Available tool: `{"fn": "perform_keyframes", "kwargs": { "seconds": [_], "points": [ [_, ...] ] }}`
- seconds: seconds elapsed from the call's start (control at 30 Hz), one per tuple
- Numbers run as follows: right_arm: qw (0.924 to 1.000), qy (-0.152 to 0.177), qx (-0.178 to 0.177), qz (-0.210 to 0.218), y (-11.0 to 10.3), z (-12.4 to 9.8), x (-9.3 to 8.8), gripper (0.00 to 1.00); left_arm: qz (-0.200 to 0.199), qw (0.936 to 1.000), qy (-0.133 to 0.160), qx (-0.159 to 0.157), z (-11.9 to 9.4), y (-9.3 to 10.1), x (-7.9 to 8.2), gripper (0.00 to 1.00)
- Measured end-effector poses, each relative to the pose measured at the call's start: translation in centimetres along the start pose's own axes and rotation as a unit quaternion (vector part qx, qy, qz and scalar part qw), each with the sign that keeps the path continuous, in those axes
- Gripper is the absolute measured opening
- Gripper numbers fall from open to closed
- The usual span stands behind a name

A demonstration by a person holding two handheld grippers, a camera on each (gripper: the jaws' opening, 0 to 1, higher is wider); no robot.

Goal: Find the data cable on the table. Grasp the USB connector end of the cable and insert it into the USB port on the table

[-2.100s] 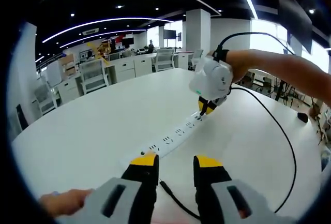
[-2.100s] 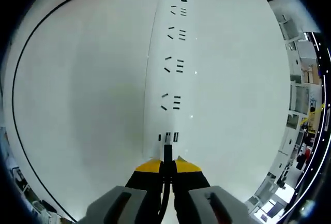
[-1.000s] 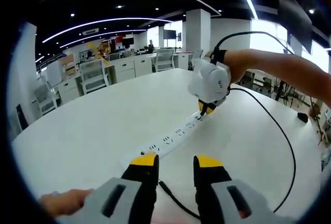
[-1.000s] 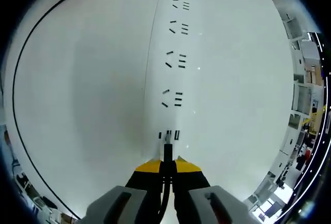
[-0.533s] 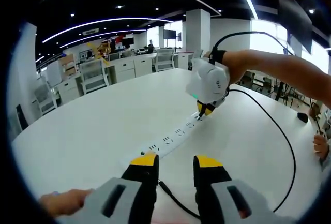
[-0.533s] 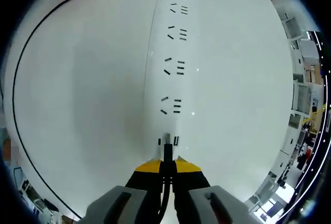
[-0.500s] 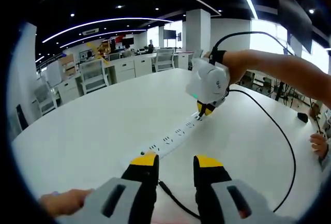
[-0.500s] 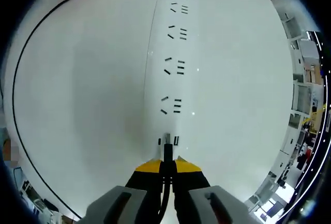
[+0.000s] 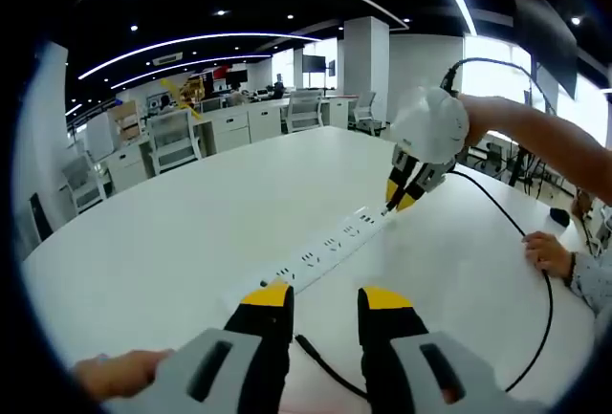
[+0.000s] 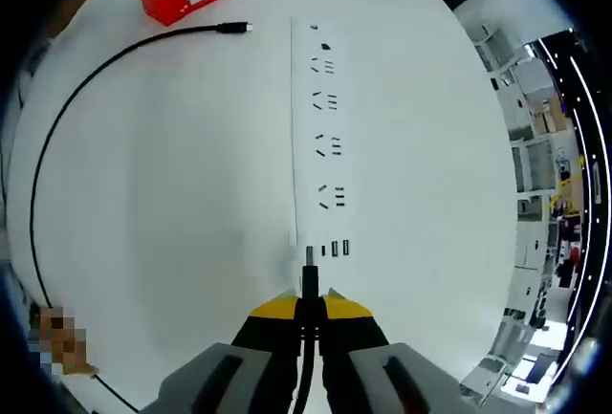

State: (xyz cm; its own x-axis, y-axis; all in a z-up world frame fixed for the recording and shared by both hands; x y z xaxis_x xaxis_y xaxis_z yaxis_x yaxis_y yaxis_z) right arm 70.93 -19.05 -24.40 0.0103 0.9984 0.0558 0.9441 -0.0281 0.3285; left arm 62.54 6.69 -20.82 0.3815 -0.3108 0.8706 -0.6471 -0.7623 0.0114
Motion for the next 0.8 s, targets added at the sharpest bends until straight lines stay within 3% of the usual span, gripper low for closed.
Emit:
{"fn": "perform_keyframes", "kwargs": {
  "seconds": [0.17,0.27,0.3,0.37,0.6,0.8],
  "points": [
    [0.9979,0.061,-0.005,0.019,-2.0,-0.4,-0.8,0.1,0.0,1.0,-0.001,0.0,0.0,0.0,0.0,0.27],
    [0.9963,0.079,-0.009,0.032,-2.3,-0.1,-1.7,0.1,0.0,1.0,-0.001,0.0,0.0,0.0,0.0,0.27],
    [0.9921,0.113,-0.005,0.055,-2.6,0.3,-1.9,0.1,0.0,1.0,-0.002,0.001,0.0,0.0,0.0,0.27],
    [0.9871,0.145,0.007,0.067,-3.0,0.8,-2.2,0.1,0.0,1.0,-0.001,0.0,0.0,0.0,0.0,0.27],
    [0.982,0.167,0.017,0.088,-3.4,1.9,-3.2,0.1,0.0,1.0,-0.002,0.0,0.0,0.0,0.0,0.27],
    [0.9836,0.161,0.019,0.079,-2.7,1.8,-3.0,0.1,0.0,1.0,-0.002,0.0,0.0,0.0,0.0,0.27]
  ]
}}
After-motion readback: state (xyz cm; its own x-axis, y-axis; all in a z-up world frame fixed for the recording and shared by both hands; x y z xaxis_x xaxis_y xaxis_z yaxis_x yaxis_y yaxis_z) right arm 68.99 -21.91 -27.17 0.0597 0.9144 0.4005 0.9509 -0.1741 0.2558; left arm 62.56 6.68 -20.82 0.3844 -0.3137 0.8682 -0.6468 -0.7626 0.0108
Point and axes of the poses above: the point that each gripper's makers call its tool centre point, and the gripper's own axes: z roughly forward along the fingers, y roughly to its right, x roughly out of its top, the point moved 8 cm from there along -z, roughly backward along the fingers, and after that the axes turned 1 degree about -x, right-handed, at the moved point
